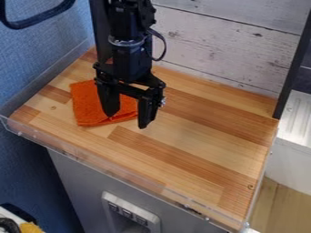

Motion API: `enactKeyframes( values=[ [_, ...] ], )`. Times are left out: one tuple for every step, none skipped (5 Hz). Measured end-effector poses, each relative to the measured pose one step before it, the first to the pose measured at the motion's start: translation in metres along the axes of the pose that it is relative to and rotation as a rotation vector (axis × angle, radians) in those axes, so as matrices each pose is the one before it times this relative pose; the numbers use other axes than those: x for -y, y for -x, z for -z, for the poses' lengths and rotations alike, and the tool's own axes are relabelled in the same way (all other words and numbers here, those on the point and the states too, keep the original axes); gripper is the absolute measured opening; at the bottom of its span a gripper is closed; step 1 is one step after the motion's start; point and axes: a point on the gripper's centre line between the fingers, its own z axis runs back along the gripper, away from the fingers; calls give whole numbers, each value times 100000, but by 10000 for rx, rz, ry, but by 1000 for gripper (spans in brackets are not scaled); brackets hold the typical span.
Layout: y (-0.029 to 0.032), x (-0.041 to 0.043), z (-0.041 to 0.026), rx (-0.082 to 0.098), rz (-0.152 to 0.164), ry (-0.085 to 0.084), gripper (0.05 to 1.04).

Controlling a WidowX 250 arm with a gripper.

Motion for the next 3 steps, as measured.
enactKeyframes(
  values=[
    [-427, 2289, -25, 134, 546, -10, 998],
    [-466, 3433, 107, 243, 848, -131, 998],
    [-40, 3985, 456, 258, 951, -125, 998]
  ],
)
